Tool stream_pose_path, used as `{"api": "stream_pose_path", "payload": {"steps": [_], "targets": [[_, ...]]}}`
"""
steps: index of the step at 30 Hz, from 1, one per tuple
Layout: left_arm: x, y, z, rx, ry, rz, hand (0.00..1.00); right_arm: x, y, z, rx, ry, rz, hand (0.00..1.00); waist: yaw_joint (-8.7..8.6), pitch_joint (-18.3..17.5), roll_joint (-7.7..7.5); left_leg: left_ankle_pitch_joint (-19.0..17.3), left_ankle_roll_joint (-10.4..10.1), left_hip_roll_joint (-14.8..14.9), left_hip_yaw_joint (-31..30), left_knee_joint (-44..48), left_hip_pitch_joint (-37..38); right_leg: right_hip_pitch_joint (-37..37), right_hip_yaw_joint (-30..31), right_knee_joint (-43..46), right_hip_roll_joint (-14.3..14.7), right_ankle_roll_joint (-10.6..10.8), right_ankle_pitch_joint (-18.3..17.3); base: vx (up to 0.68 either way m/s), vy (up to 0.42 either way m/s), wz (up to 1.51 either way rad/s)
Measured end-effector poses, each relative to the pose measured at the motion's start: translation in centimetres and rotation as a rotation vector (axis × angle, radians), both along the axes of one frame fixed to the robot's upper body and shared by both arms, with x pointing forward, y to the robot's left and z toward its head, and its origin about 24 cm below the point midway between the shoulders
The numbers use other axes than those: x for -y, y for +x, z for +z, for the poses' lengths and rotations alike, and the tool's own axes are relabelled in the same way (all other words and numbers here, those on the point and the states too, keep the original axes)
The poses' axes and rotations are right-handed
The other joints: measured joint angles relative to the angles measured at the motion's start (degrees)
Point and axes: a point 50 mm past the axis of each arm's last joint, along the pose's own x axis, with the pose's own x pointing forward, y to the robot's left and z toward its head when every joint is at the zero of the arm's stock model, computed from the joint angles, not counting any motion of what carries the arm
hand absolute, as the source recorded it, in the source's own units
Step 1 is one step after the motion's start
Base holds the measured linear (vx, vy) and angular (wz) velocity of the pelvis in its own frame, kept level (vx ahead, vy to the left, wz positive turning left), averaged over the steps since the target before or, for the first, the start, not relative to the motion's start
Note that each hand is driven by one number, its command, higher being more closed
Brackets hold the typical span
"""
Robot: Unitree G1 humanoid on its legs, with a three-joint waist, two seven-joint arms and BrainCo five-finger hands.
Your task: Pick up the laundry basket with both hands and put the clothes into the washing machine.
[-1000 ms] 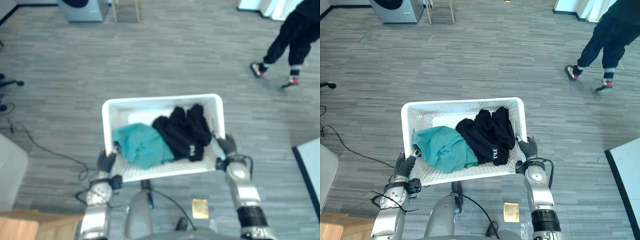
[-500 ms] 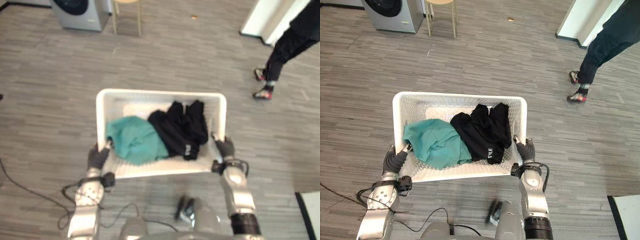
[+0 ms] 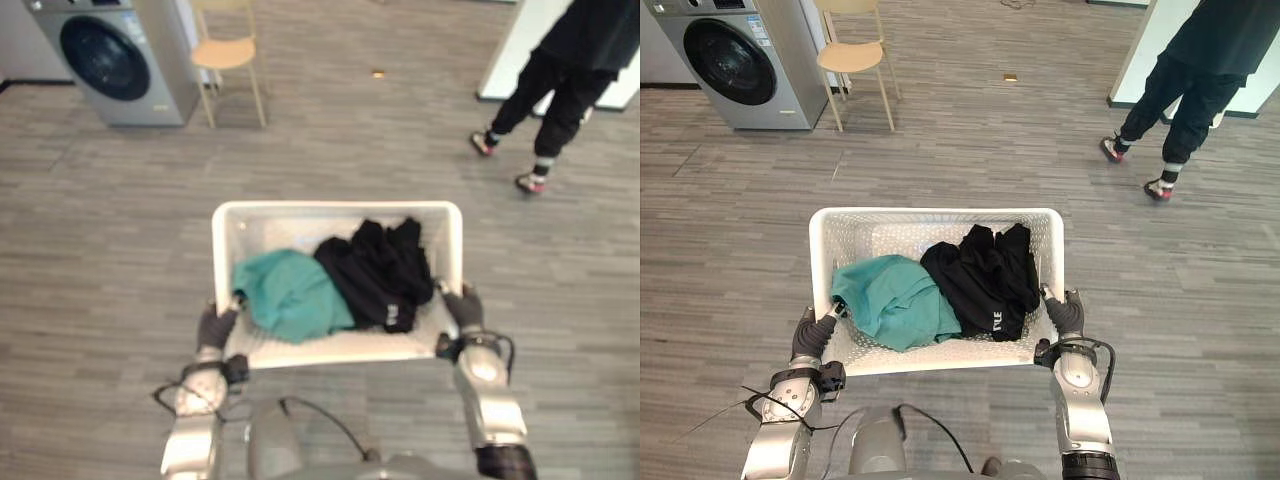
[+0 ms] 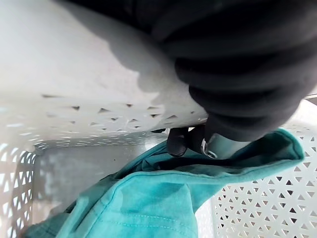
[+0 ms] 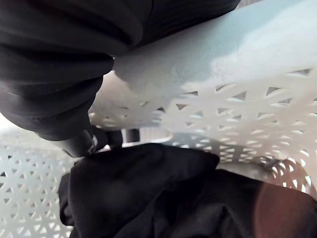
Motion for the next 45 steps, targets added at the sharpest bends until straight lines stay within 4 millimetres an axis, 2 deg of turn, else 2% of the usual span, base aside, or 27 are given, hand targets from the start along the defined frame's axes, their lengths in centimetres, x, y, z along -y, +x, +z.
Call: {"api": "stream_pose_path", "payload": {"steps": [1,2,3,4,5,6,8,10,11,12,14,15,16,18,20,22,23,24,25,28,30,31,32,34,35,40,45], "targets": [[-0.1,-0.1,0.2,0.006,0.002,0.006,1.0,-0.1,0.2,0.2,0.007,-0.001,0.007,1.0,0.19,0.18,-0.34,0.6,-0.95,-0.87,1.38,-6.9,-0.52,1.41,-0.21,-0.92,-0.55,1.08,-0.78,0.78,0.197,-0.34],[-0.1,-0.3,0.4,0.017,-0.001,0.014,1.0,-0.1,0.3,0.3,0.017,-0.007,0.013,1.0,0.55,-0.28,-0.1,4.11,-5.54,-3.03,3.92,-27.11,0.51,4.77,-0.2,-3.12,-0.91,4.24,-2.95,0.66,0.196,-0.27],[0.0,-0.4,0.5,0.021,0.001,0.012,1.0,-0.1,0.3,0.2,0.016,-0.005,0.012,1.0,1.07,-0.39,0.0,8.58,-2.91,-3.33,4.04,-28.75,0.48,6.26,0.16,-3.13,-1.08,5.69,-4.26,0.67,0.218,-0.32],[-0.2,-0.4,0.5,0.016,0.012,0.017,1.0,-0.2,0.3,-0.4,-0.004,0.005,0.009,1.0,1.36,-0.92,-1.86,10.46,-0.68,-4.39,4.1,-25.13,0.36,7.05,0.85,-0.92,-2.89,6.51,-6.15,0.71,0.278,-0.04],[-0.2,-0.5,0.2,-0.003,0.012,0.021,1.0,-0.4,0.4,-0.8,-0.024,0.017,0.007,1.0,0.56,-1.61,-3.0,6.02,2.93,-5.08,3.76,-19.19,-0.44,3.3,-0.02,11.96,-6.34,6.66,-7.11,0.73,0.298,0.08],[-0.2,-0.5,0.1,-0.006,0.015,0.016,1.0,-0.3,0.4,-0.9,-0.024,0.017,0.004,1.0,0.28,-1.65,-3.41,4.3,3.62,-5.41,3.63,-17.64,-0.24,0.1,-0.24,20.42,-8.47,7.26,-6.58,0.88,0.375,0.34],[-0.1,0.0,0.5,0.002,0.042,-0.015,1.0,0.0,0.2,-1.1,-0.034,0.037,-0.021,1.0,-1.72,-1.66,-5.54,-0.8,6.2,-8.67,3.45,-13.14,1.77,-10.71,-0.01,50.63,-16.16,11.77,-0.81,0.69,0.272,0.64],[-0.1,0.1,0.5,-0.011,0.058,-0.027,1.0,0.1,-0.2,-1.6,-0.058,0.051,-0.035,1.0,-1.98,-1.23,-5.14,-3.82,6.93,-9.75,3.52,-12.49,8.4,-14.51,-0.09,63.29,-17.68,10.92,-1.13,0.64,0.111,0.46],[-0.3,-0.1,0.7,-0.012,0.072,-0.024,1.0,-0.2,-0.6,-1.8,-0.06,0.06,-0.027,1.0,-1.76,-0.76,-4.5,-4.6,6.5,-9.82,3.84,-14.51,14.48,-15.66,-0.91,65.1,-17.19,9.01,-2.14,0.6,0.049,0.03],[-0.4,-0.2,1.0,-0.003,0.08,-0.026,1.0,-0.3,-0.9,-1.6,-0.052,0.066,-0.029,1.0,-1.68,-0.7,-4.24,-4.72,6.31,-9.92,4.2,-16.0,17.19,-16.86,-1.8,64.6,-16.98,7.65,-2.94,0.55,0.008,-0.11],[-0.2,0.0,3.1,0.102,0.103,-0.05,1.0,0.0,-1.4,0.1,0.05,0.082,-0.045,1.0,-2.13,-1.9,-3.14,-7.23,2.2,-10.79,3.67,-23.9,22.63,-24.32,-6.68,53.37,-16.92,3.86,-6.39,0.45,-0.033,0.08],[-0.1,0.2,3.6,0.135,0.108,-0.057,1.0,0.1,-1.4,0.4,0.075,0.089,-0.051,1.0,-2.58,-2.28,-4.09,-7.34,2.0,-11.34,3.54,-24.52,23.16,-26.13,-7.35,47.98,-17.48,3.63,-6.51,0.44,-0.102,0.4],[0.0,0.8,4.1,0.163,0.107,-0.067,1.0,0.3,-1.1,0.8,0.106,0.092,-0.058,1.0,-3.62,-2.41,-4.66,-7.94,1.13,-11.48,2.64,-24.27,23.08,-28.05,-8.82,35.31,-17.57,3.18,-6.1,0.46,-0.174,0.49],[0.1,1.6,3.5,0.146,0.099,-0.072,1.0,0.5,-1.1,0.8,0.1,0.09,-0.068,1.0,-4.63,-2.41,-4.65,-9.57,-0.54,-10.11,2.02,-21.55,23.32,-28.35,-9.1,19.84,-16.94,2.37,-1.02,0.43,-0.222,0.46],[0.3,1.6,2.1,0.087,0.078,-0.07,1.0,0.6,-1.9,-0.2,0.05,0.089,-0.076,1.0,-4.77,-2.07,-3.6,-13.34,-4.71,-6.46,1.42,-17.32,26.32,-26.26,-5.81,19.46,-13.56,2.2,7.8,0.51,-0.291,0.2],[0.4,0.9,1.3,0.053,0.057,-0.053,1.0,0.6,-2.3,-0.5,0.027,0.079,-0.071,1.0,-4.88,-1.98,-2.14,-12.31,-5.58,-3.28,2.06,-10.74,25.67,-25.42,-6.23,22.79,-12.38,2.11,4.05,0.44,-0.24,-0.17],[0.9,0.7,0.9,0.039,0.031,-0.05,1.0,1.1,-2.7,-0.5,0.02,0.058,-0.073,1.0,-4.73,-1.92,-0.42,-7.06,-3.76,1.26,1.55,0.01,22.08,-23.52,-6.72,23.94,-10.34,1.42,1.49,0.44,-0.224,-0.28],[1.0,0.5,0.7,0.032,0.02,-0.046,1.0,1.3,-2.9,-0.2,0.028,0.051,-0.075,1.0,-4.56,-1.58,0.24,-0.84,-3.26,3.42,0.38,6.28,19.74,-21.57,-6.52,23.55,-9.2,0.79,0.6,0.35,-0.155,-0.32],[1.0,0.4,0.6,0.027,0.015,-0.043,1.0,1.3,-3.0,0.0,0.032,0.047,-0.074,1.0,-4.29,-1.5,0.38,2.34,-3.54,4.36,-1.14,9.9,18.01,-19.96,-6.33,22.68,-8.54,0.81,0.23,0.35,-0.073,-0.35],[1.3,0.5,1.6,0.075,0.01,-0.04,1.0,1.7,-3.7,1.4,0.089,0.027,-0.099,1.0,-4.47,-1.51,0.13,1.48,-3.66,5.36,-4.04,12.52,13.32,-13.77,-6.17,17.33,-7.55,1.19,0.27,0.34,0.023,-0.2],[1.4,0.6,2.3,0.114,0.009,-0.042,1.0,1.8,-3.6,2.3,0.132,0.023,-0.103,1.0,-4.62,-1.9,-0.24,-0.24,-3.44,6.35,-1.36,-0.06,13.8,-11.3,-6.24,13.63,-7.75,2.66,1.27,0.26,0.095,-0.03],[1.5,0.6,2.5,0.128,-0.001,-0.04,1.0,1.9,-3.6,2.5,0.152,0.019,-0.104,1.0,-4.68,-2.86,0.08,0.54,-3.57,6.28,2.01,-14.91,16.24,-10.61,-6.37,11.91,-7.99,3.81,1.97,0.26,0.198,-0.11],[1.7,0.6,2.4,0.132,-0.014,-0.037,1.0,2.1,-3.6,2.6,0.162,0.01,-0.103,1.0,-4.49,-3.69,0.71,2.72,-8.41,4.92,3.13,-24.73,18.55,-10.42,-5.75,11.24,-8.28,5.11,2.33,0.25,0.23,-0.09],[1.4,0.6,1.8,0.105,0.005,-0.037,1.0,1.6,-3.7,1.8,0.132,0.042,-0.103,1.0,-4.91,-5.53,-2.2,3.87,-7.48,0.14,4.06,-29.74,20.26,-10.02,-5.02,8.46,-11.03,7.29,4.18,0.2,0.157,0.11],[0.8,0.4,0.1,0.023,0.042,-0.039,1.0,0.9,-3.1,-1.4,0.009,0.104,-0.086,1.0,-5.13,-4.7,-2.52,10.61,-6.34,-7.86,5.27,-44.14,25.13,-7.88,-3.26,-0.95,-13.72,8.81,9.76,0.08,0.042,0.16],[0.7,0.4,0.1,0.023,0.043,-0.037,1.0,0.9,-3.1,-1.4,0.007,0.104,-0.085,1.0,-5.03,-4.98,-2.81,11.48,-6.55,-7.88,5.47,-45.7,25.36,-8.44,-3.29,-1.29,-13.5,8.82,9.76,-0.01,-0.004,-0.03],[0.3,-0.8,-1.0,-0.03,0.025,0.001,1.0,0.6,-3.1,-3.6,-0.064,0.11,-0.066,1.0,-5.04,-5.25,-3.07,13.18,-6.89,-7.64,6.23,-48.56,25.08,-8.73,-6.75,-3.87,-13.02,8.85,10.65,0.0,-0.018,0.04]]}}
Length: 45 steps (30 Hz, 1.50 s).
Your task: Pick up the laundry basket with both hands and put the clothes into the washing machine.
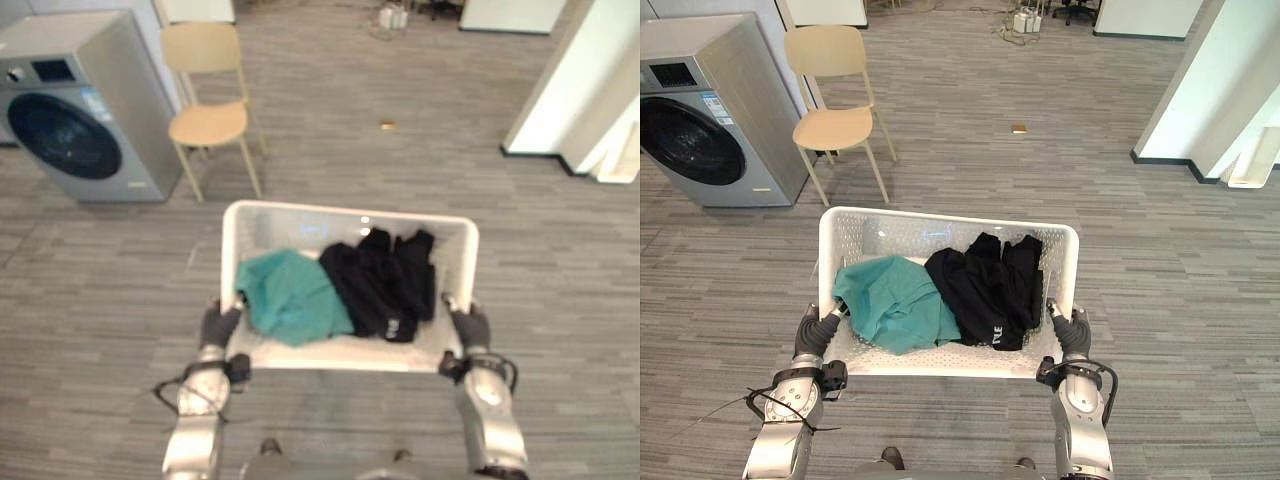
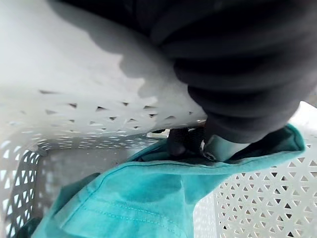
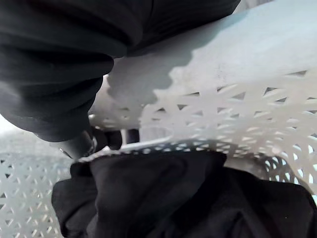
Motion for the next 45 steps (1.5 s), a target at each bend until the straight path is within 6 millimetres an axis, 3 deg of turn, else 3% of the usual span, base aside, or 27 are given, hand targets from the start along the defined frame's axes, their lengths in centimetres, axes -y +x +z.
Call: {"api": "stream_pose_path", "payload": {"steps": [4,8,10,12,14,15,17,19,20,21,23,24,25,26,28,30,31,32,33,35,38,39,40,41,42,43,45], "targets": [[-1.4,-2.4,-2.4,-0.111,-0.034,0.108,1.0,-1.3,0.8,-2.3,-0.101,0.01,0.09,1.0,0.75,-0.03,0.66,-0.59,-0.54,2.08,-0.05,2.29,-1.72,-0.19,-9.72,1.08,0.25,-0.03,0.0,0.05,-0.064,0.04],[-1.2,-3.9,-3.7,-0.166,-0.087,0.158,1.0,-1.3,1.1,-3.2,-0.148,-0.002,0.123,1.0,3.74,-0.31,2.98,-7.4,0.08,4.58,-2.29,14.24,-7.4,1.67,-15.98,2.1,-0.25,0.07,-0.16,0.06,0.052,0.3],[-1.0,-4.4,-4.0,-0.178,-0.111,0.163,1.0,-1.0,1.2,-3.2,-0.153,-0.016,0.135,1.0,4.69,0.08,2.93,-11.86,1.72,2.82,-3.68,19.8,-8.41,1.85,-18.33,10.81,-5.67,0.77,-4.41,0.1,0.261,0.63],[-1.0,-4.5,-4.1,-0.184,-0.115,0.16,1.0,-1.0,1.3,-3.2,-0.153,-0.021,0.141,1.0,4.97,0.31,2.47,-15.73,3.52,-0.33,-4.6,22.22,-8.31,-0.76,-16.77,24.55,-12.8,-3.71,-6.54,0.09,0.3,0.49],[-1.5,-4.9,-4.1,-0.193,-0.1,0.162,1.0,-1.4,1.0,-3.5,-0.168,-0.008,0.153,1.0,4.85,1.16,1.49,-17.32,5.57,-4.97,-6.38,21.06,-4.57,-8.46,-1.22,39.29,-17.22,-7.96,-1.04,0.15,0.305,0.61],[-2.3,-4.8,-3.8,-0.191,-0.058,0.154,1.0,-2.2,0.6,-4.1,-0.187,0.033,0.151,1.0,3.71,1.46,1.26,-17.74,6.64,-5.85,-10.31,19.78,-3.73,-11.84,4.21,46.5,-14.23,-2.77,-5.4,0.25,0.177,0.91],[-2.9,-4.8,-3.7,-0.193,-0.029,0.149,1.0,-2.9,0.0,-4.6,-0.198,0.079,0.144,1.0,2.48,1.43,0.72,-17.84,6.88,-6.64,-14.21,17.87,-2.72,-14.94,3.01,48.98,-7.88,-4.51,-12.6,0.29,0.049,1.17],[-2.8,-4.7,-3.7,-0.194,-0.023,0.134,1.0,-2.4,-0.6,-4.7,-0.201,0.094,0.115,1.0,1.52,1.69,0.53,-18.12,7.33,-7.83,-17.94,16.01,-1.41,-17.8,1.15,41.63,-3.81,-5.92,-14.67,0.32,0.039,1.21],[-2.3,-4.3,-3.8,-0.195,-0.027,0.104,1.0,-1.8,-1.3,-4.7,-0.202,0.093,0.084,1.0,1.43,2.03,1.08,-18.48,7.77,-7.93,-20.06,14.9,-0.34,-19.86,2.03,32.63,-1.23,-5.64,-14.25,0.4,-0.018,1.18],[-1.9,-3.8,-3.9,-0.196,-0.032,0.076,1.0,-1.2,-1.7,-4.7,-0.201,0.093,0.059,1.0,1.39,2.57,1.32,-18.69,7.62,-8.16,-22.07,12.77,1.96,-21.01,4.57,20.65,0.79,-3.17,-10.75,0.43,-0.046,1.15],[-1.8,-3.5,-4.0,-0.197,-0.032,0.064,1.0,-0.9,-1.9,-4.5,-0.195,0.09,0.049,1.0,0.16,3.25,0.33,-20.25,6.56,-9.08,-25.2,11.17,5.32,-21.25,7.07,8.52,1.07,-1.52,-5.05,0.44,-0.127,1.05],[-1.7,-3.5,-4.0,-0.197,-0.033,0.061,1.0,-0.9,-2.1,-4.5,-0.197,0.087,0.049,1.0,-0.32,3.37,0.12,-21.67,6.33,-9.03,-26.27,11.42,6.88,-21.15,8.14,8.76,1.17,-2.68,-3.56,0.57,-0.244,1.06],[-1.1,-3.7,-4.3,-0.213,-0.041,0.051,1.0,-0.4,-2.7,-4.5,-0.21,0.074,0.04,1.0,-0.86,2.7,1.79,-23.22,5.74,-7.39,-27.42,11.95,10.3,-20.55,9.03,14.41,2.49,-4.1,-1.87,0.63,-0.24,0.83],[-0.7,-3.6,-4.3,-0.207,-0.054,0.051,1.0,-0.2,-2.8,-4.0,-0.192,0.069,0.035,1.0,-1.35,2.32,2.99,-23.69,6.28,-5.24,-25.21,22.41,7.51,-19.75,7.34,18.35,3.07,-4.68,-2.04,0.9,-0.347,0.67],[-0.3,-3.5,-4.0,-0.187,-0.08,0.061,1.0,0.4,-2.5,-2.9,-0.148,0.04,0.042,1.0,-0.93,2.5,6.67,-17.89,2.93,2.26,-21.19,44.88,-0.54,-15.87,4.99,20.23,7.27,-7.4,-4.9,0.71,-0.228,0.01],[-0.3,-3.3,-3.2,-0.146,-0.088,0.074,1.0,0.4,-2.2,-1.9,-0.104,0.035,0.046,1.0,0.52,2.32,7.89,-1.22,0.81,9.46,-19.54,62.42,-8.9,-11.07,5.3,18.52,12.07,-9.78,-7.67,0.58,-0.096,-0.66],[-0.3,-3.1,-3.0,-0.133,-0.083,0.064,1.0,0.3,-2.0,-1.6,-0.091,0.038,0.04,1.0,0.68,2.36,7.85,-2.03,1.46,10.82,-19.27,66.43,-11.42,-9.35,5.56,17.05,12.96,-9.8,-8.0,0.75,-0.118,-0.58],[-0.1,-2.5,-2.6,-0.106,-0.084,0.047,1.0,0.4,-1.7,-1.1,-0.069,0.041,0.028,1.0,0.94,2.92,6.96,-4.72,4.79,12.66,-16.7,71.28,-14.6,-4.99,7.13,13.26,14.25,-9.8,-8.0,0.6,-0.058,-0.46],[-0.1,-2.2,-2.4,-0.097,-0.084,0.035,1.0,0.4,-1.7,-0.9,-0.055,0.044,0.024,1.0,1.54,3.62,5.78,-7.6,6.09,13.56,-13.23,71.56,-16.53,-1.01,8.38,10.07,14.39,-9.78,-7.99,0.6,-0.058,-0.48],[-0.1,-1.8,-1.7,-0.064,-0.078,0.026,1.0,0.3,-1.7,-0.5,-0.03,0.059,0.012,1.0,2.04,4.51,4.36,-11.91,6.65,14.37,-10.13,66.74,-19.95,4.05,9.48,6.56,14.27,-9.3,-8.44,0.54,0.1,-0.28],[-0.6,-1.6,-0.6,-0.015,-0.064,0.042,1.0,0.1,-1.0,0.4,0.02,0.067,0.014,1.0,3.64,5.67,2.17,-13.51,4.37,12.05,-10.43,42.9,-25.41,8.65,9.77,5.29,11.76,-5.2,-12.48,0.51,0.266,-0.16],[-0.9,-1.7,-0.6,-0.013,-0.065,0.06,1.0,-0.2,-0.5,0.5,0.027,0.069,0.029,1.0,4.02,5.69,1.81,-9.42,-0.35,8.99,-13.8,25.61,-24.04,9.37,10.17,7.27,9.94,-2.11,-15.56,0.63,0.467,-0.32],[-1.0,-1.8,-0.6,-0.016,-0.061,0.063,1.0,-0.3,-0.5,0.3,0.02,0.074,0.029,1.0,5.07,5.67,1.6,-3.79,-2.41,8.09,-14.7,24.93,-22.76,9.85,11.19,8.29,9.19,-0.82,-17.15,0.35,0.289,-0.36],[-1.2,-1.9,-0.7,-0.02,-0.053,0.069,1.0,-0.4,-0.4,-0.2,0.005,0.08,0.03,1.0,5.39,5.57,0.71,-2.35,-1.45,7.01,-15.05,26.37,-22.37,10.4,11.76,9.31,7.81,-0.26,-18.27,0.4,0.263,-0.15],[-2.1,-1.9,-0.8,-0.035,-0.024,0.081,1.0,-1.4,0.0,-1.0,-0.023,0.12,0.04,1.0,4.84,5.08,-1.57,-8.24,0.09,5.01,-14.34,31.81,-22.71,10.55,11.26,13.71,4.73,-0.03,-19.03,0.41,0.26,0.0],[-2.3,-1.9,-0.7,-0.038,-0.017,0.08,1.0,-1.5,0.1,-1.1,-0.026,0.126,0.043,1.0,4.97,4.89,-1.88,-10.14,0.89,4.66,-14.0,33.58,-22.71,9.37,11.4,17.44,3.53,0.22,-18.88,0.59,0.403,0.08],[-2.7,-1.9,-0.5,-0.036,0.007,0.078,1.0,-2.0,0.2,-1.2,-0.031,0.142,0.049,1.0,5.21,5.1,-2.72,-15.45,3.4,3.51,-11.25,37.83,-19.18,2.06,11.51,38.85,-2.46,3.04,-12.64,0.46,0.323,-0.06]]}}
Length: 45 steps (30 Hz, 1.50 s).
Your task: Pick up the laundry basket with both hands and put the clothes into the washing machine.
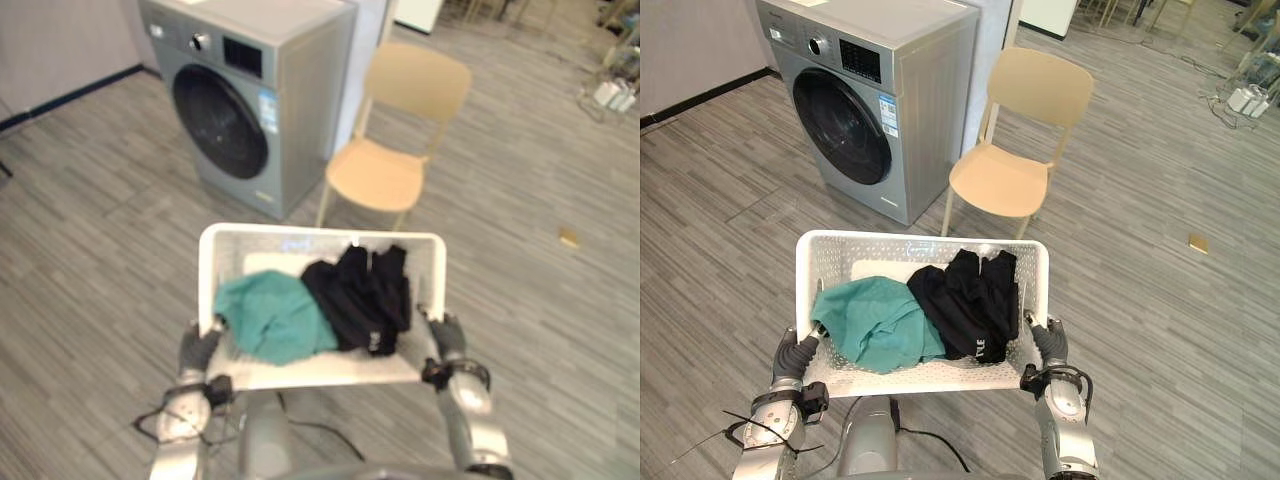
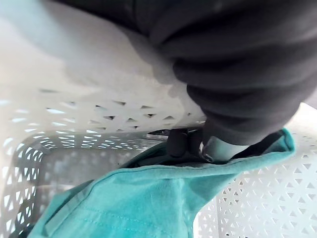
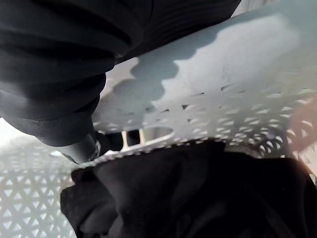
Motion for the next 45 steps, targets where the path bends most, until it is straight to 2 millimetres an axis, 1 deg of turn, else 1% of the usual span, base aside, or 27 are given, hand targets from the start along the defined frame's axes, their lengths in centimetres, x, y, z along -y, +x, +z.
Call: {"api": "stream_pose_path", "payload": {"steps": [2,5,7,9,10,11,12,14,16,17,18,20,22,24,26,28,29,30,33,35,37,38,40,41,42,44,45], "targets": [[0.0,-0.1,0.1,-0.006,0.011,-0.018,1.0,-0.2,0.3,-0.4,-0.016,0.005,0.008,1.0,-0.32,0.44,0.52,-2.85,1.47,-0.55,1.69,-0.65,5.33,-4.58,-0.65,12.71,-3.52,0.49,6.94,0.47,0.204,-0.14],[0.2,0.1,0.8,0.023,0.023,-0.026,1.0,-0.2,0.7,0.2,0.009,0.004,0.006,1.0,-0.35,0.39,0.38,-4.21,1.27,-0.65,4.38,-6.49,13.64,-12.62,-6.68,20.49,-4.07,-5.59,1.35,0.38,0.039,-0.3],[0.2,0.6,1.4,0.06,0.026,-0.022,1.0,-0.1,1.2,0.9,0.045,0.0,0.002,1.0,-1.55,0.26,0.6,-4.68,0.07,-0.74,6.27,-10.86,18.28,-17.91,-14.05,7.32,-3.08,-9.12,-1.81,0.46,-0.117,-0.27],[0.2,1.4,1.8,0.087,0.028,-0.021,1.0,0.1,1.7,1.4,0.069,-0.003,-0.009,1.0,-1.92,0.27,0.6,-5.59,-2.04,-0.6,6.98,-10.98,19.18,-20.63,-16.75,-7.85,-1.99,-10.6,-0.12,0.35,-0.13,-0.08],[0.4,2.0,1.6,0.087,0.016,-0.025,1.0,0.4,1.9,1.6,0.076,-0.012,-0.017,1.0,-2.4,0.23,0.86,-6.9,-3.82,0.29,6.58,-10.56,20.52,-20.38,-17.26,-16.38,-0.22,-12.92,9.52,0.45,-0.122,-0.17],[0.8,2.3,1.0,0.068,-0.012,-0.022,1.0,0.8,2.1,1.6,0.072,-0.034,-0.016,1.0,-2.5,0.43,3.85,-7.39,-4.89,1.61,5.66,-12.06,22.37,-18.02,-18.26,-17.89,2.82,-13.28,11.14,0.46,-0.097,-0.26],[1.1,2.4,0.8,0.067,-0.028,-0.019,1.0,0.9,2.3,1.8,0.075,-0.047,-0.012,1.0,-2.29,0.46,4.39,-6.55,-6.0,1.75,5.48,-14.12,23.68,-18.7,-17.73,-16.33,2.9,-13.67,10.51,0.46,-0.1,-0.4],[1.7,2.5,0.5,0.062,-0.049,-0.023,1.0,1.4,2.2,1.8,0.067,-0.072,-0.02,1.0,-3.71,0.61,5.17,-6.03,-7.0,1.27,5.45,-17.63,28.81,-18.8,-15.81,-9.31,1.93,-12.77,3.9,0.44,-0.115,-0.15],[1.5,2.3,0.4,0.054,-0.047,-0.019,1.0,1.3,2.0,1.7,0.063,-0.071,-0.017,1.0,-4.64,0.31,5.92,-5.07,-7.08,3.95,3.51,-7.07,26.87,-16.28,-15.94,-7.7,3.43,-12.17,-0.05,0.35,-0.089,-0.17],[1.6,2.3,0.3,0.053,-0.051,-0.018,1.0,1.4,1.7,1.8,0.068,-0.074,-0.019,1.0,-4.46,0.27,7.18,-1.19,-4.47,7.55,2.03,4.47,22.03,-14.15,-16.26,-8.1,5.68,-11.95,-1.72,0.31,-0.109,-0.47],[1.6,2.0,0.1,0.04,-0.054,-0.015,1.0,1.5,1.1,1.5,0.059,-0.076,-0.02,1.0,-4.0,0.07,8.54,6.48,-1.74,11.5,1.68,13.49,18.81,-11.33,-15.93,-10.04,8.5,-12.21,-2.45,0.31,-0.095,-0.48],[1.4,1.6,-0.5,0.01,-0.048,-0.015,1.0,1.3,0.2,0.8,0.028,-0.061,-0.027,1.0,-3.33,-0.62,8.93,13.95,-0.2,14.8,0.93,22.52,14.27,-7.11,-15.03,-14.95,11.09,-12.31,-2.44,0.39,-0.008,-0.38],[1.4,1.5,-0.7,0.002,-0.052,-0.021,1.0,1.5,0.1,0.7,0.022,-0.065,-0.031,1.0,-3.37,-0.51,8.74,7.54,0.69,15.04,1.95,27.2,8.64,-4.8,-14.22,-18.86,11.6,-11.37,-1.72,0.4,0.069,-0.2],[1.3,1.5,-0.7,-0.001,-0.052,-0.023,1.0,1.4,0.1,0.6,0.017,-0.063,-0.028,1.0,-2.94,-0.05,8.01,2.21,0.54,13.68,5.16,23.75,5.52,-1.64,-13.37,-23.24,11.34,-9.77,-0.63,0.35,0.137,-0.14],[1.1,1.5,-0.6,0.003,-0.052,-0.013,1.0,1.2,0.6,0.8,0.028,-0.061,-0.016,1.0,-1.67,0.67,6.47,-1.08,0.52,10.06,7.06,9.5,2.74,1.6,-12.58,-26.2,9.03,-8.1,0.31,0.33,0.247,-0.18],[0.8,1.3,-0.6,0.009,-0.057,0.012,1.0,0.8,1.2,1.0,0.038,-0.063,0.008,1.0,-1.62,0.61,5.96,1.6,-1.32,6.44,4.66,-8.17,1.96,2.24,-12.68,-25.42,6.29,-5.45,0.43,0.29,0.339,-0.17],[0.7,1.3,-0.6,0.012,-0.065,0.025,1.0,0.6,1.5,1.1,0.041,-0.063,0.019,1.0,-1.46,0.68,5.74,9.84,-2.17,4.44,3.01,-14.71,3.12,2.91,-12.6,-25.12,5.1,-3.18,-0.1,0.38,0.421,0.0],[-0.3,1.4,-0.3,0.016,-0.032,0.036,1.0,-0.2,1.7,0.8,0.029,-0.038,0.026,1.0,-1.9,0.29,2.91,9.78,-0.78,1.27,4.45,-15.07,4.05,3.64,-13.93,-26.7,2.54,-1.48,-0.31,0.31,0.296,0.08],[-0.8,1.3,0.4,0.051,-0.031,0.072,1.0,-1.2,2.7,1.7,0.07,-0.034,0.06,1.0,-1.34,0.46,2.79,7.98,2.05,0.06,3.31,-12.02,4.69,5.55,-16.35,-29.38,4.71,-2.48,1.05,0.25,0.154,0.1],[-0.8,1.3,1.0,0.084,-0.025,0.074,1.0,-1.3,3.4,2.3,0.097,-0.035,0.064,1.0,0.3,0.66,2.77,6.53,2.37,-0.72,1.29,-8.5,5.48,6.65,-17.43,-29.43,4.97,-2.62,2.78,0.13,0.031,-0.34],[-0.5,1.3,1.9,0.122,-0.019,0.061,1.0,-1.1,3.6,3.0,0.134,-0.04,0.053,1.0,0.97,0.47,3.98,2.87,0.04,-0.55,-2.37,-5.37,5.55,6.73,-16.72,-27.57,4.9,-1.94,2.41,0.07,0.1,-0.45],[-0.2,1.3,2.4,0.144,-0.017,0.044,1.0,-0.7,3.4,3.5,0.16,-0.045,0.034,1.0,1.03,0.11,4.68,-1.8,-1.04,-0.5,-3.96,-6.03,6.47,4.78,-15.74,-23.23,4.46,-1.83,1.12,0.05,0.159,-0.5],[-0.2,1.3,2.5,0.151,-0.006,0.035,1.0,-0.8,3.2,3.5,0.165,-0.038,0.023,1.0,1.17,0.79,2.94,-4.95,-0.9,-1.24,-2.03,-6.3,8.04,-2.46,-11.74,-8.69,0.21,-3.11,0.43,0.03,0.13,-0.55],[-0.3,1.2,2.4,0.139,0.002,0.025,1.0,-1.0,3.0,3.2,0.147,-0.04,0.024,1.0,0.5,0.87,1.99,-5.46,-0.24,-1.62,-0.78,-6.21,8.88,-7.67,-9.55,0.28,-2.45,-6.64,3.48,0.02,0.098,-0.4],[-0.4,1.1,2.3,0.127,0.013,0.013,1.0,-1.2,2.9,2.7,0.124,-0.032,0.025,1.0,-0.17,0.96,1.74,-5.82,0.47,-1.63,0.09,-6.26,10.15,-10.89,-7.83,5.47,-3.92,-6.6,8.34,0.06,0.129,-0.33],[-0.5,1.0,2.2,0.114,0.023,0.01,1.0,-1.3,2.8,2.3,0.107,-0.029,0.029,1.0,-0.49,1.16,2.08,-5.73,0.67,-1.69,1.65,-7.7,12.29,-12.85,-8.13,8.57,-6.0,-6.97,12.31,0.09,0.079,-0.36],[-0.7,1.0,2.2,0.108,0.026,0.011,1.0,-1.5,2.9,2.4,0.11,-0.031,0.042,1.0,-0.65,0.97,1.78,-5.74,0.85,-1.81,2.45,-8.83,13.42,-13.19,-9.99,8.94,-7.05,-8.0,8.2,0.1,0.011,-0.31]]}}
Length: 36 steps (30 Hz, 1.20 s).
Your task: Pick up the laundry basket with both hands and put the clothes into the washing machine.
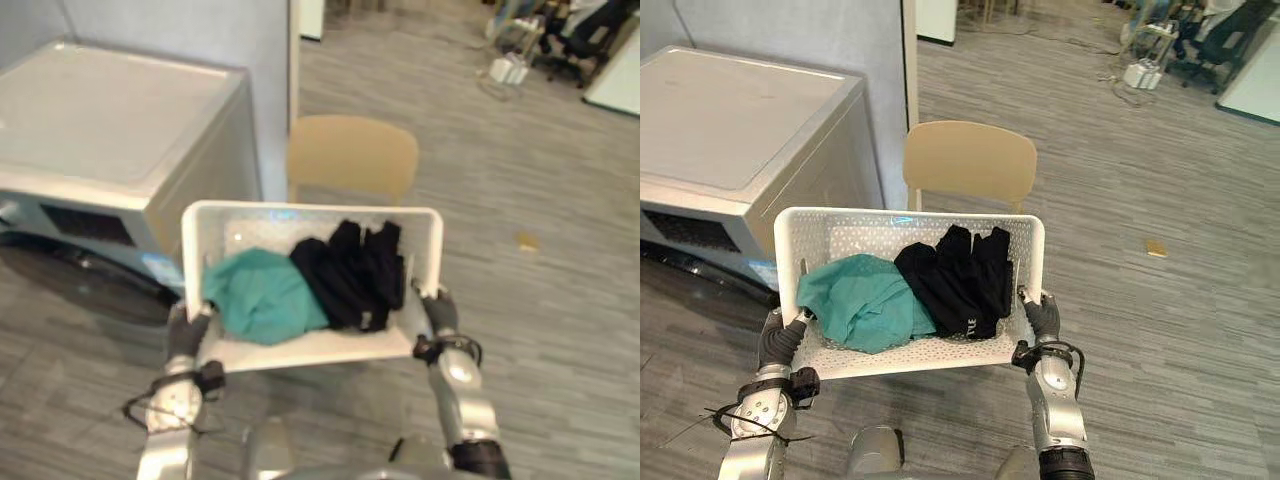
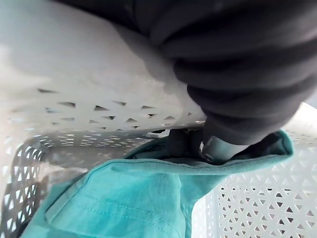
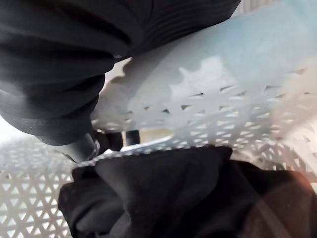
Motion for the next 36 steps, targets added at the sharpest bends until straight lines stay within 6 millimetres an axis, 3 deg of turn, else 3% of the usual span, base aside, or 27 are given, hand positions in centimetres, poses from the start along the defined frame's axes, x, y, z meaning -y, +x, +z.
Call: {"api": "stream_pose_path", "payload": {"steps": [2,4,6,7,8,10,13,16,18,19,20,21,23,25,26,30,36], "targets": [[-0.1,0.2,-0.1,-0.005,-0.001,-0.001,1.0,0.1,0.0,0.0,0.001,-0.005,0.002,1.0,-0.11,-0.01,0.08,0.1,-0.16,-0.12,0.38,-1.62,0.88,0.1,-4.15,-3.54,0.1,-0.33,-4.93,0.11,-0.034,-0.1],[-0.2,0.5,-0.6,-0.022,-0.01,-0.006,1.0,0.1,0.0,0.0,-0.006,-0.007,0.003,1.0,0.0,-0.03,0.1,0.51,-0.57,0.0,1.72,-2.94,1.43,-0.34,-6.44,-13.38,1.07,0.0,-6.07,0.13,-0.114,-0.05],[-0.5,1.1,-1.3,-0.049,-0.014,-0.003,1.0,0.0,0.0,-0.4,-0.031,-0.007,0.011,1.0,-0.01,-0.35,-0.23,0.94,-1.36,-0.08,2.31,-3.33,1.48,-0.71,-6.99,-25.27,2.99,-1.37,-3.68,0.16,-0.178,0.01],[-0.6,1.5,-2.1,-0.083,-0.024,-0.011,1.0,0.1,-0.2,-0.8,-0.057,-0.012,0.01,1.0,-0.34,-0.76,0.32,1.43,-2.41,-0.23,1.3,-3.75,1.46,-0.09,-5.24,-29.2,5.02,1.83,1.92,0.2,-0.173,-0.04],[-0.2,1.5,-2.9,-0.114,-0.044,-0.015,1.0,0.6,-0.2,-1.1,-0.08,-0.042,0.009,1.0,-0.16,-1.73,1.95,2.54,-4.11,0.73,1.12,-6.0,1.85,0.54,-4.64,-32.43,7.52,1.75,2.72,0.25,-0.194,-0.16],[0.4,1.5,-3.3,-0.126,-0.066,-0.015,1.0,1.1,0.0,-0.9,-0.08,-0.074,0.013,1.0,-0.04,-2.57,3.42,3.91,-5.54,1.95,1.38,-9.68,2.56,0.55,-4.67,-35.54,9.72,1.23,3.5,0.2,-0.13,-0.32],[1.1,3.1,-3.5,-0.122,-0.084,-0.034,1.0,1.9,0.7,-0.2,-0.056,-0.115,0.007,1.0,-0.76,-2.63,3.5,6.21,-6.72,2.91,-0.2,-12.25,2.31,0.24,-5.42,-36.21,11.42,0.9,3.4,0.12,-0.118,0.01],[1.2,5.2,-2.9,-0.093,-0.1,-0.04,1.0,2.1,2.0,1.1,-0.008,-0.136,0.001,1.0,-1.22,-2.14,3.33,6.64,-7.29,3.94,-3.45,-8.26,-1.48,-2.1,-6.66,-33.19,11.92,-0.5,1.65,0.11,-0.111,0.13],[0.9,6.9,-1.3,-0.03,-0.108,-0.04,1.0,1.7,3.9,2.8,0.048,-0.145,0.004,1.0,-0.89,2.82,3.07,6.79,-7.2,5.43,-7.94,6.11,-9.4,-1.86,-7.12,-30.27,11.15,-1.62,0.4,0.0,-0.026,0.1],[0.7,7.7,-0.5,0.0,-0.115,-0.047,1.0,1.7,5.0,3.9,0.083,-0.156,0.006,1.0,-0.93,4.98,2.96,4.96,-7.58,5.16,-9.28,6.22,-11.93,-2.25,-7.39,-29.41,10.96,-1.72,0.19,-0.07,0.016,0.06],[0.7,8.4,0.1,0.022,-0.121,-0.052,1.0,2.0,5.8,4.8,0.106,-0.171,0.001,1.0,-0.93,5.89,3.43,8.74,-6.27,5.1,-8.99,-0.4,-12.51,-3.67,-7.87,-28.45,11.26,-1.59,0.11,-0.13,0.044,-0.12],[0.2,9.6,1.1,0.049,-0.11,-0.053,1.0,1.9,6.7,5.7,0.132,-0.182,0.008,1.0,0.37,7.25,2.0,8.68,-6.55,4.82,-7.56,-2.72,-13.49,-6.32,-6.84,-27.45,11.18,-0.94,-0.38,-0.11,0.037,-0.14],[-0.7,11.5,2.6,0.07,-0.079,-0.048,1.0,1.4,7.7,6.6,0.154,-0.18,0.02,1.0,0.67,9.15,-0.34,10.78,-6.27,3.08,-7.64,-5.21,-15.86,-9.18,-6.83,-28.46,10.09,-0.62,-0.13,-0.1,0.013,0.14],[-1.4,12.7,2.8,0.044,-0.064,-0.037,1.0,0.9,8.8,6.5,0.123,-0.184,0.04,1.0,1.03,10.99,-0.48,12.1,-6.18,2.66,-8.38,-5.94,-17.68,-10.25,-7.87,-28.92,9.89,-0.73,0.39,-0.08,-0.017,0.23],[-1.8,13.3,2.7,0.016,-0.059,-0.029,1.0,0.6,9.5,6.4,0.096,-0.191,0.055,1.0,2.03,11.85,-0.47,12.47,-6.24,2.7,-8.46,-5.94,-18.42,-11.09,-7.81,-28.83,9.96,-1.13,0.71,-0.08,-0.017,0.04],[-2.4,14.7,3.6,-0.004,-0.041,-0.022,1.0,0.3,10.9,7.1,0.073,-0.203,0.074,1.0,2.06,13.86,-0.45,14.18,-6.24,2.54,-9.8,-5.97,-22.03,-13.37,-9.11,-28.97,9.95,-1.78,1.74,-0.06,-0.011,0.11],[-1.6,17.8,10.1,0.158,0.008,-0.097,1.0,1.5,12.9,11.7,0.195,-0.198,0.031,1.0,2.39,15.76,-0.42,16.81,-6.29,2.69,-11.07,-7.83,-28.06,-17.31,-10.97,-32.69,10.91,-2.69,5.13,-0.1,0.005,0.08]]}}
